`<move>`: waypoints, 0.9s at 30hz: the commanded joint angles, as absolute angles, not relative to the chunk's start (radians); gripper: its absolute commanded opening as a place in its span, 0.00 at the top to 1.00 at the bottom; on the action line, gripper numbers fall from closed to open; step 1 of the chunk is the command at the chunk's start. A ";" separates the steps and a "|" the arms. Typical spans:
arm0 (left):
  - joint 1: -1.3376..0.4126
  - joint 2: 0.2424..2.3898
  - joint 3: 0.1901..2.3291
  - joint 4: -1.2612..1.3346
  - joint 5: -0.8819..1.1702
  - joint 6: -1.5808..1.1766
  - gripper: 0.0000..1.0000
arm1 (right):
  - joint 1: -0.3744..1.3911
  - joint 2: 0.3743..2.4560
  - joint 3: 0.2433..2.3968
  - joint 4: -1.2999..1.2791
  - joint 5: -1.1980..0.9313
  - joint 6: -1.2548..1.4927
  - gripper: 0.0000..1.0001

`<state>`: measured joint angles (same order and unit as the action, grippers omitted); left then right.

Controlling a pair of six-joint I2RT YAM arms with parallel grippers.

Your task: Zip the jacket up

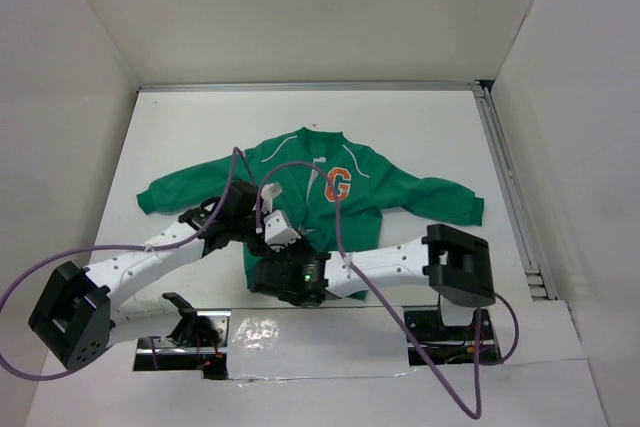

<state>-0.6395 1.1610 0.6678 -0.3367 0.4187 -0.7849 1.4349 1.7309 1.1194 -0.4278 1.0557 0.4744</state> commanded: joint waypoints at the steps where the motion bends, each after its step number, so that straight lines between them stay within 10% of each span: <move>1: -0.672 1.137 0.655 -0.456 0.581 -0.759 1.00 | 1.370 1.851 1.284 -0.777 1.405 0.871 1.00; 6: -0.675 1.143 0.650 -0.466 0.594 -0.759 1.00 | 1.358 2.032 1.512 -1.447 1.560 1.524 1.00; 17: -0.680 1.112 0.641 -0.515 0.575 -0.788 1.00 | 1.321 1.948 1.520 -1.422 1.485 1.821 1.00; 21: -0.680 1.109 0.647 -0.503 0.540 -0.801 1.00 | 1.286 1.817 1.403 -0.679 1.139 1.077 1.00; 24: -0.678 1.095 0.650 -0.523 0.502 -0.818 1.00 | 1.081 1.544 0.980 0.049 0.373 0.875 1.00; 27: -0.669 1.063 0.652 -0.551 0.471 -0.825 1.00 | 1.025 1.466 0.898 0.116 0.247 0.803 1.00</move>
<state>-0.6533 1.1175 0.6529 -0.3920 0.3702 -0.8673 1.1481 1.5093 0.9188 -0.2539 0.5579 1.0012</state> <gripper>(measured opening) 0.025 0.004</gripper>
